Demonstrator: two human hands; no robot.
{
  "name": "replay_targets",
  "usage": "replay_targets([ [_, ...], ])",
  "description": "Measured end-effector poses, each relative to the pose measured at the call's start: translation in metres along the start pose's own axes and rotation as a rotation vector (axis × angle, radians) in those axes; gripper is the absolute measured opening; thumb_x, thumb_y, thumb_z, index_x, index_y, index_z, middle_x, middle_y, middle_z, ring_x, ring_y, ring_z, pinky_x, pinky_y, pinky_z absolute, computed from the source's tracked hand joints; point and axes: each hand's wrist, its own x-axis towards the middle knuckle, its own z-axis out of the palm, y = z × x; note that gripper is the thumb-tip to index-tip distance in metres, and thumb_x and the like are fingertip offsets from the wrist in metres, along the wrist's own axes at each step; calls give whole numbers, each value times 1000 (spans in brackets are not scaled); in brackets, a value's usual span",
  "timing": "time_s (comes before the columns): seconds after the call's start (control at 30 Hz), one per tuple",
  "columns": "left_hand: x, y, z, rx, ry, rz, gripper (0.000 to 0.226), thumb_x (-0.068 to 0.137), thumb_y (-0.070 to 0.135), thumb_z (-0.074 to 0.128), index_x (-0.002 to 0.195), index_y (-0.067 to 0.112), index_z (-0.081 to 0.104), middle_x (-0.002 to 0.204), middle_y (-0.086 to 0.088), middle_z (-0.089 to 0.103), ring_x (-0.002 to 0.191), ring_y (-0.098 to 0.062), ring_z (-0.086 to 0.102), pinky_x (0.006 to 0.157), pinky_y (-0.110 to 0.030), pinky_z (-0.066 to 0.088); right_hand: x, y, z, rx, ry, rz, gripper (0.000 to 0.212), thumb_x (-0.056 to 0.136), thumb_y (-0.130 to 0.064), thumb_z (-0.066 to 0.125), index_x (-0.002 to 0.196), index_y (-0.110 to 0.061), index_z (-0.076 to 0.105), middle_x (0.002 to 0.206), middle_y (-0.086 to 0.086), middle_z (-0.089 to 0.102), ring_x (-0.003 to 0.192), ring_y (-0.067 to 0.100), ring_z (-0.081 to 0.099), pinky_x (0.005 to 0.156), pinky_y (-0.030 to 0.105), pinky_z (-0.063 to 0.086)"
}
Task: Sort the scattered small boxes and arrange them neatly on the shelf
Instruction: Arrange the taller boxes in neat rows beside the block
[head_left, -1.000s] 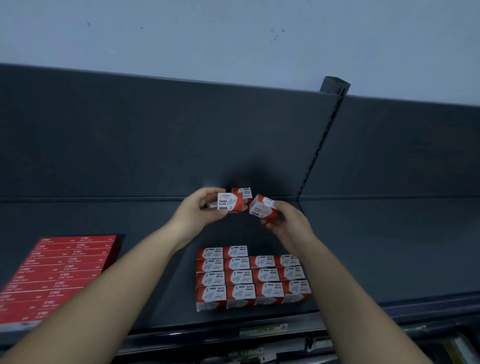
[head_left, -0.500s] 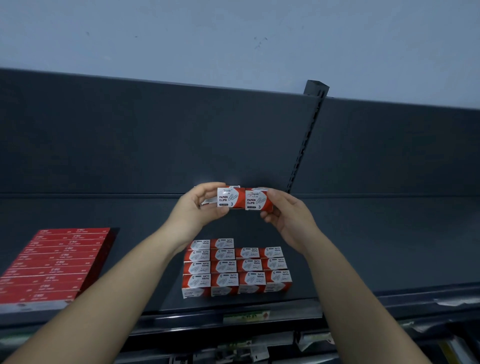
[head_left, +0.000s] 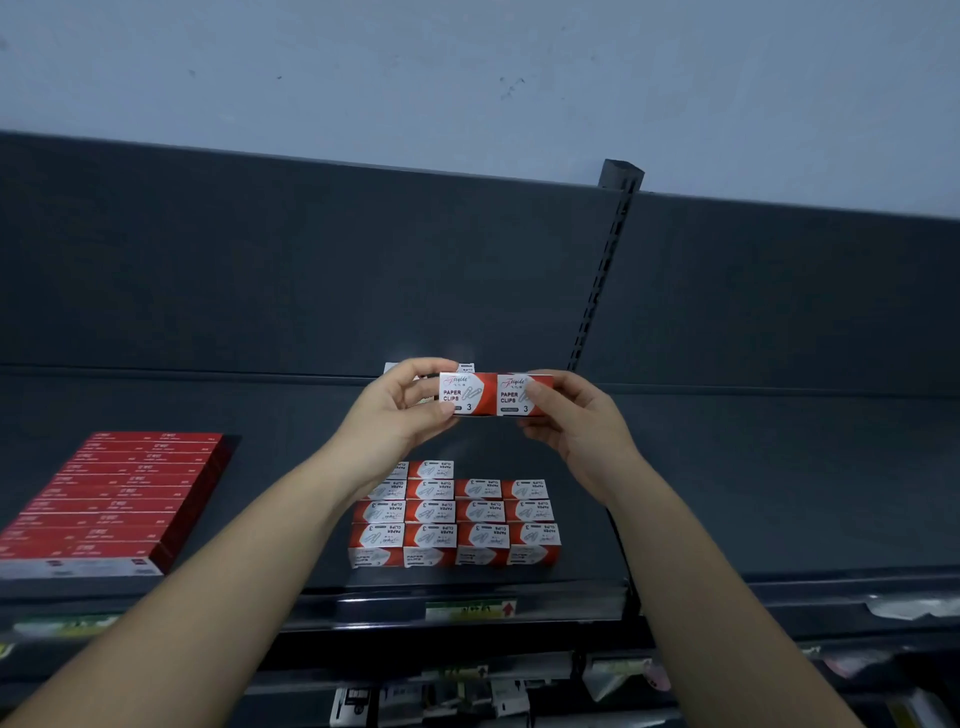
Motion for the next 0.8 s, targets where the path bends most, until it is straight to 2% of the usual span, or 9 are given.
replay_targets([
  [0.13,-3,-1,5,-21,17,-13,36,88,-8,60,118,13,61,115,-10,71,108,-23,68,88,-30,57,0,0,-5,43,-8,-7,24,91,-24,67,112,-13,66,101,5,74,88,16,69,77,27,55],
  [0.27,-2,-2,8,3,29,-25,35,86,-10,62,114,13,62,114,-11,70,105,-24,69,87,-32,58,0,2,-11,79,-34,-28,27,89,-23,69,115,-18,64,101,4,74,93,19,71,77,29,57],
  [0.4,3,-3,12,264,76,1,31,85,-3,68,104,21,63,110,0,71,97,-18,71,87,-34,57,3,6,-16,22,-73,-23,25,90,-17,67,116,-19,64,107,6,72,101,20,70,81,33,59],
  [0.6,18,-18,17,589,22,-9,33,88,17,71,117,28,60,118,12,64,107,-7,63,92,-29,53,11,18,-21,-143,-98,-19,24,89,-16,70,111,-16,61,108,2,71,100,16,70,81,33,60],
  [0.7,24,-25,19,687,-33,-13,32,88,20,70,118,28,64,114,14,66,103,-3,63,90,-26,53,17,26,-27,-288,-78,-22,27,85,-19,75,108,-22,62,107,-3,71,100,12,68,83,29,58],
  [0.8,29,-33,19,744,-39,23,27,86,19,73,111,29,68,104,18,69,95,2,63,89,-29,54,20,35,-30,-337,-76,-21,27,83,-17,77,104,-18,61,103,-4,71,95,10,67,77,21,56],
])
